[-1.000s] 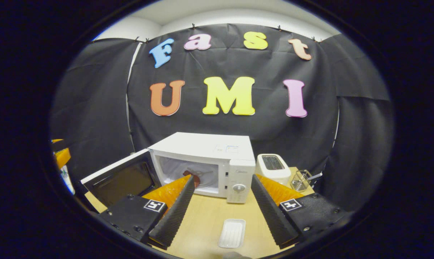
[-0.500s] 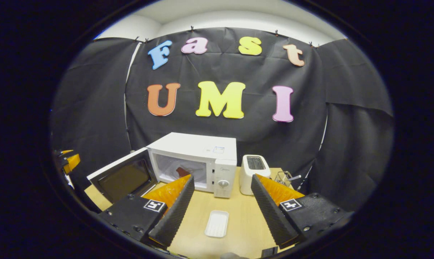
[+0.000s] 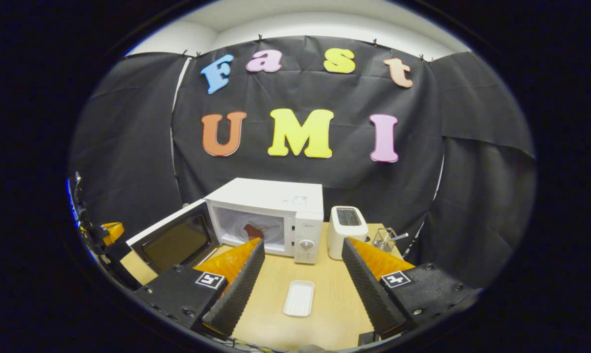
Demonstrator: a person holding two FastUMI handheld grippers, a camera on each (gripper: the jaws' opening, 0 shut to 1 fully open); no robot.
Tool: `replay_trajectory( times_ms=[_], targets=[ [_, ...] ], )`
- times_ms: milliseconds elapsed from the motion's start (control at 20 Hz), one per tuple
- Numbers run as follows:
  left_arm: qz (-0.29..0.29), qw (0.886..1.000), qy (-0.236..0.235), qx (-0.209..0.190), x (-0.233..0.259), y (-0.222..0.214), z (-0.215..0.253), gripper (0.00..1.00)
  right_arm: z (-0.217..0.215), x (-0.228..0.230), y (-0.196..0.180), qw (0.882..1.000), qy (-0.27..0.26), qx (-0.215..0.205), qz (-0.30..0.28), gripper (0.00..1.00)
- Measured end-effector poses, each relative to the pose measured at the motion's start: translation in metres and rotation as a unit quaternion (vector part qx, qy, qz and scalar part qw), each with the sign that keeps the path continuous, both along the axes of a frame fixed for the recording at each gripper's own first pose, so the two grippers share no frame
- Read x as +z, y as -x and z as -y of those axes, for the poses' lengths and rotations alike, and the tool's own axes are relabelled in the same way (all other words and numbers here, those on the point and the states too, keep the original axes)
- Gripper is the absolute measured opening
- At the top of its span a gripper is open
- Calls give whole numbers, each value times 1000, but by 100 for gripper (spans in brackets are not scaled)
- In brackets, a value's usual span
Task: Open the microwave oven with the left hand, put the food in, and close the microwave oven.
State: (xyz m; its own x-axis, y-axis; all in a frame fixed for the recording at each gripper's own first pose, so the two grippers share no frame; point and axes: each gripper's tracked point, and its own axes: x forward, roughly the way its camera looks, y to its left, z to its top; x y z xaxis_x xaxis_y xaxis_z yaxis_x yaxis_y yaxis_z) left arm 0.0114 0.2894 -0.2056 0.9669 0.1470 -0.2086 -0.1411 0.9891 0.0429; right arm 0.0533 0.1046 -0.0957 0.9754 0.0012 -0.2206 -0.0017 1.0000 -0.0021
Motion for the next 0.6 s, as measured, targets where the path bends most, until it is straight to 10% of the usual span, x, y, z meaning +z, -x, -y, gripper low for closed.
replay_trajectory(
  times_ms=[50, 600],
  targets=[
    [-8, 1000, 2, 2, -9, -3, -4, 0, 1, -2, 2, 1000, -1, -2, -3, 100],
    [-30, 997, 29, -59, -36, -18, 49, 0, 16, -21, 17, 999, -15, -22, -32, 100]
  ],
)
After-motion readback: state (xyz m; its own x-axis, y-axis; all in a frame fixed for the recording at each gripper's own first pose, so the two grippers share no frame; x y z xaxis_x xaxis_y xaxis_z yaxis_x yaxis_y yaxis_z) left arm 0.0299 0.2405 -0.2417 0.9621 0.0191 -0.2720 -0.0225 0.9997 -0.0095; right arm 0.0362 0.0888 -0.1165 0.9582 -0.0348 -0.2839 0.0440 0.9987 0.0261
